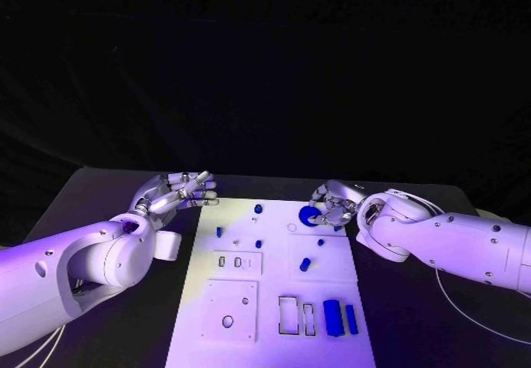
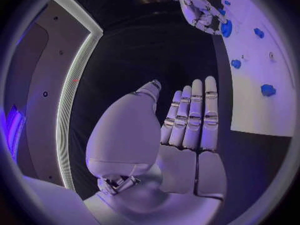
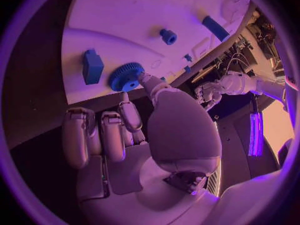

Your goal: Assemble the parts on the task board

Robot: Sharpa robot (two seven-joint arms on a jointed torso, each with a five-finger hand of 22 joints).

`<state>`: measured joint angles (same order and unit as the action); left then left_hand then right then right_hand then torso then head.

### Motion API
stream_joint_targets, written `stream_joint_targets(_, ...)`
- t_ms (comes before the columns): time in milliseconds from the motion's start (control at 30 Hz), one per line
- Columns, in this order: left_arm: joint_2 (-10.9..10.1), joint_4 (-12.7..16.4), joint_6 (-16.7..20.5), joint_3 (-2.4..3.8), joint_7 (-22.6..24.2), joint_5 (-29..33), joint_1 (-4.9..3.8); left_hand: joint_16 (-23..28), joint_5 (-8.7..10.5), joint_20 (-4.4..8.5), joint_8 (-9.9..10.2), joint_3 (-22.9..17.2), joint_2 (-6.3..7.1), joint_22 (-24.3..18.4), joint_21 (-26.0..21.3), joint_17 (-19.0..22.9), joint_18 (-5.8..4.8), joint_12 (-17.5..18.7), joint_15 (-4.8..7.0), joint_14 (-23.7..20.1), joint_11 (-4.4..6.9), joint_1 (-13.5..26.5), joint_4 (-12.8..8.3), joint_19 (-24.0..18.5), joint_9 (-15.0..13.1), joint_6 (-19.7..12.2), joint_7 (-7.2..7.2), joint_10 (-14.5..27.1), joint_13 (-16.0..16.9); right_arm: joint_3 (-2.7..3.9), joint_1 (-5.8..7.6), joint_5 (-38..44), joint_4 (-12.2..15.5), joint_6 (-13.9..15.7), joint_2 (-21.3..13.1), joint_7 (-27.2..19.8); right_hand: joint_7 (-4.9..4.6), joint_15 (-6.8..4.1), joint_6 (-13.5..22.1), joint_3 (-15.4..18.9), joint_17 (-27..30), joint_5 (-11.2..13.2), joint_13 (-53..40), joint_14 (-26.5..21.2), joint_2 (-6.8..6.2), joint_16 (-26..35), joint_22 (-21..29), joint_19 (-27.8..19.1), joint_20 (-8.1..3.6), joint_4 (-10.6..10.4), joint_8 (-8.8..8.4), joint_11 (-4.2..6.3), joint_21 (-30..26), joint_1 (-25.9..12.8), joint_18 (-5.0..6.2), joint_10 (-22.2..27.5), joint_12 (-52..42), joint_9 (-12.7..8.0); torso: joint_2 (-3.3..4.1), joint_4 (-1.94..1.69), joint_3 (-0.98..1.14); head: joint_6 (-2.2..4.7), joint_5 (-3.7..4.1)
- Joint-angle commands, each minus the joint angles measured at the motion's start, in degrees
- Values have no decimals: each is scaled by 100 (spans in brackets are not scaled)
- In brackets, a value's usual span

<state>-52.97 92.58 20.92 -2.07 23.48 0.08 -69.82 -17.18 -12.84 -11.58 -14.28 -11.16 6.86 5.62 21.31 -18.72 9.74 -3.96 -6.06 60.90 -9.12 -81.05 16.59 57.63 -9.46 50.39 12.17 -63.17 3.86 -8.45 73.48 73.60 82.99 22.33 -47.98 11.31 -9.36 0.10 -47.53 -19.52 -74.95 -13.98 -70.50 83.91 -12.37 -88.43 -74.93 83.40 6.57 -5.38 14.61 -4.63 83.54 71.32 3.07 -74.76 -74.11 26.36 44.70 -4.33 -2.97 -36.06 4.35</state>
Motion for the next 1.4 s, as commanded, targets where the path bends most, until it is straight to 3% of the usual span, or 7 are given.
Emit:
stream_joint_targets(33,4,16,-121,4,19,2,-3,25,17,-17,36,-1,25,-5,-17,-5,69,33,-4,-41,13,-14,-9,-2,5,-46,-5,31,-5,-2,-9,128,-8,-103,5,39,-1,34,24,14,-1043,-14,-8,518,2,-35,-662,53,-4,-8,27,6,33,47,-80,-50,-28,10,-1,-4,3,-11,-1)
stream_joint_targets(300,-4,12,-115,4,-3,2,-3,32,16,-18,40,-2,25,-6,-18,-9,69,36,-6,-47,10,-16,-9,-3,6,-51,-2,44,-7,-3,-25,356,7,-136,3,60,2,36,-81,-215,-1097,39,-204,525,107,-54,-724,86,5,77,102,10,70,257,-92,-145,-198,36,-1,-2,4,-19,-14)
stream_joint_targets(767,-22,14,-76,4,-13,2,-3,36,15,-19,42,-3,21,-7,-17,-12,69,37,-8,-52,7,-17,-9,-3,6,-54,2,51,-7,-4,-86,781,19,-93,10,88,36,14,-242,-526,-1149,54,-327,534,124,-69,-805,134,-11,158,189,41,120,335,-110,-224,-303,53,-1,-2,1,-19,7)
stream_joint_targets(1100,-22,11,-75,4,-13,2,-3,38,15,-19,42,-5,19,-7,-17,-13,69,37,-8,-53,6,-18,-9,-2,6,-54,4,53,-7,-3,-103,1116,167,554,9,5,94,-26,-409,-746,-1191,107,-533,543,126,-80,-898,198,-43,191,282,90,184,288,-133,-405,-479,79,-7,-14,0,2,4)
stream_joint_targets(1400,-6,-5,-73,4,-6,2,-3,41,13,-19,43,-9,13,-6,-15,-16,70,36,-9,-55,4,-22,-10,0,6,-54,6,57,-7,9,-25,1594,588,1000,-2,194,116,-49,-450,-917,-1211,175,-572,548,140,-86,-966,247,-67,215,295,112,233,258,-151,-441,-507,78,-4,-21,-4,61,-41)
